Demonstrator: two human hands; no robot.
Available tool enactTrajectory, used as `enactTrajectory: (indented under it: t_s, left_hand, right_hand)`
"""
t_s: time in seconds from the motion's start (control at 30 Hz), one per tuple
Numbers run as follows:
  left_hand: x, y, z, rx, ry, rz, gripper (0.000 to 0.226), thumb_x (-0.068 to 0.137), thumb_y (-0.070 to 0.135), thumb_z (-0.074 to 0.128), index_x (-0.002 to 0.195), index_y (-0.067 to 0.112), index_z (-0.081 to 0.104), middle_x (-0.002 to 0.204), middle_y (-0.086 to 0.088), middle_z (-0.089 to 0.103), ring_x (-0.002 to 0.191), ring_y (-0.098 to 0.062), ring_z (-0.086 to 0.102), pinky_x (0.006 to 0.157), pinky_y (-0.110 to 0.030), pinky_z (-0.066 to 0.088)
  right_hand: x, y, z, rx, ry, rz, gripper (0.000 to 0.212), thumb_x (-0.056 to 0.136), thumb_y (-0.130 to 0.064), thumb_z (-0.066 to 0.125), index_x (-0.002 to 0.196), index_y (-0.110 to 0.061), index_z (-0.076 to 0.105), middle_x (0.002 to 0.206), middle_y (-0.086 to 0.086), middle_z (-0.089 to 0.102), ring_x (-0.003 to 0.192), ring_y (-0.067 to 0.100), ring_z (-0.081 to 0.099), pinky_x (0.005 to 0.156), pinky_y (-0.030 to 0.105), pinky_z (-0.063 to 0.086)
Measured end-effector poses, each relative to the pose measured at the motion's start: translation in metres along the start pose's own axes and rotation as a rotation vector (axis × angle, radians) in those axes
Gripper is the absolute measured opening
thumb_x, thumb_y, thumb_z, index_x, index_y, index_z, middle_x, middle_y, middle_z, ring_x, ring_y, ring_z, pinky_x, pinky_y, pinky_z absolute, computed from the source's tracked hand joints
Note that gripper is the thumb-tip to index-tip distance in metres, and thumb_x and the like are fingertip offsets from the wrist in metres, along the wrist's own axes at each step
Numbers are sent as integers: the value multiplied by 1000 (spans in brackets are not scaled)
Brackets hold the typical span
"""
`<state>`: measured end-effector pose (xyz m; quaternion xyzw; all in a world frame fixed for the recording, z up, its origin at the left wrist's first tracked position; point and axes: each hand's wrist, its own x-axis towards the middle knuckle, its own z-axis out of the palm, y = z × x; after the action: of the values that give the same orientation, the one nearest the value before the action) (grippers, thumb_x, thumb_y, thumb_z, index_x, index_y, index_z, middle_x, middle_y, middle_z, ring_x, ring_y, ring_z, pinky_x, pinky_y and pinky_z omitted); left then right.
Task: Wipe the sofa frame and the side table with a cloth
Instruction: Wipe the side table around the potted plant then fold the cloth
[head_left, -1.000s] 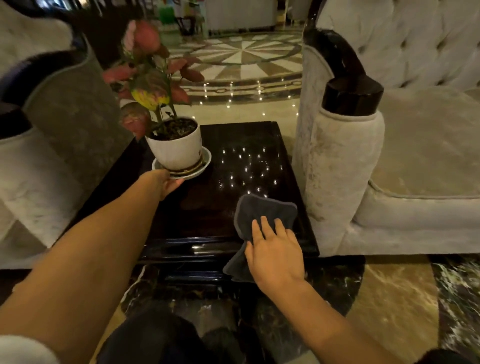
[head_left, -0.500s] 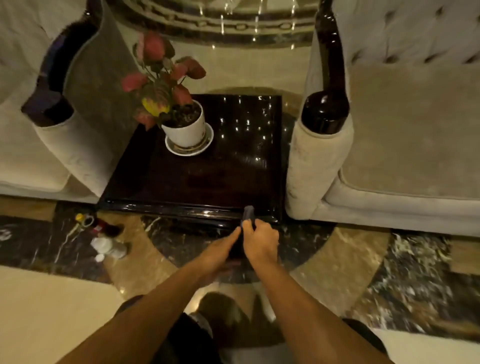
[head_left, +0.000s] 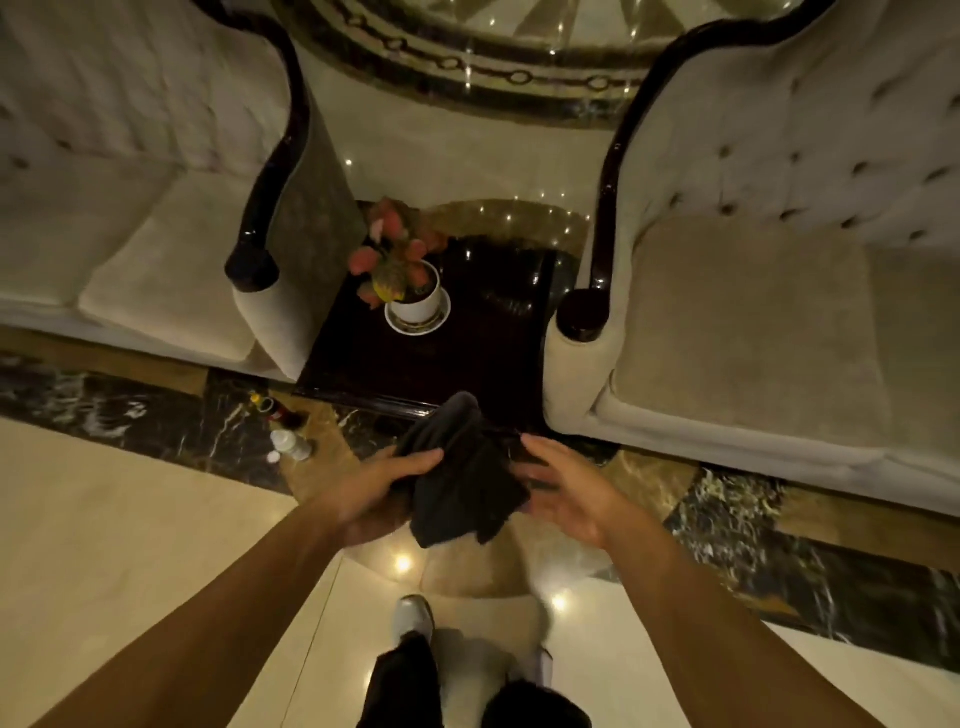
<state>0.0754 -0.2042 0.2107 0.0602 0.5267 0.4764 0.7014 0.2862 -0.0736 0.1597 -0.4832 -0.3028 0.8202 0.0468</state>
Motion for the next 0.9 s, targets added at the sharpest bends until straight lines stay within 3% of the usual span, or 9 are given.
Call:
enactTrajectory:
  t_s: [0.07,0.13,0.2,0.3,0.47,0.57,0.63,0.77,0.9]
  left_hand:
    - [-36,-5,35,-35,-12,4,44,74,20,79,116,11,69,121,-20,67,109,-36,65,83,-44,57]
    - [-32,-10,49,-41,50,26,46,76,15,75,120,12,63,122,-20,66,111,-34,65,88,-45,56]
    - [-31,-14,65,-55,24,60,42,79,12,70,120,12,62,121,-18,67,113,-32,64,93,-47,53]
    - [-37,-11,69,-110,-26,95,37,78,8,67,115,13,66,118,-16,69,111,-31,65,89,-44,55]
    - [-60,1,41,88,-158,38,42,88,20,62,130,14,58,131,-10,63,118,-26,62,92,-41,55]
    - [-63,12,21,207,-214,-94,39,82,40,67,119,25,66,126,-1,67,114,-21,64,90,-37,55]
    - [-58,21,9,194,-221,-133,49,80,48,68,123,25,64,128,-3,66,119,-25,61,102,-44,46]
    - [-44,47,-1,89,-140,5,62,63,39,85,121,23,67,125,-3,68,121,-24,59,110,-46,37]
    - [-34,76,-16,103,-80,190,46,68,16,83,112,14,70,113,-7,73,107,-26,67,83,-33,57]
  right_hand:
    - [-43,31,-8,-13,177,141,70,86,-65,60,132,-13,58,122,17,67,101,35,69,73,40,57]
    - [-49,44,2,121,-34,236,79,87,-73,50,130,-7,61,125,20,67,110,41,67,87,47,54]
    - [-57,39,21,330,-125,144,65,88,-61,60,129,-12,64,127,18,67,113,39,67,91,50,55]
    - [-65,18,39,399,-26,-29,57,77,-40,76,127,-15,66,116,12,74,102,29,73,78,40,60]
    - [-82,-11,44,433,1,-257,50,91,-10,65,138,-21,54,127,11,69,115,28,67,87,38,57]
    - [-90,-29,58,326,-58,-347,45,88,0,63,126,-24,63,122,13,71,111,30,69,82,38,60]
    - [-96,-41,72,257,-115,-385,46,83,0,66,122,-24,67,124,16,69,114,33,67,86,41,59]
    - [-93,-62,98,9,-139,-422,50,87,7,62,124,-27,65,116,18,72,109,33,69,81,40,60]
    - [-75,-80,110,-286,136,-503,56,84,10,69,118,-34,63,99,9,78,98,25,73,78,40,60]
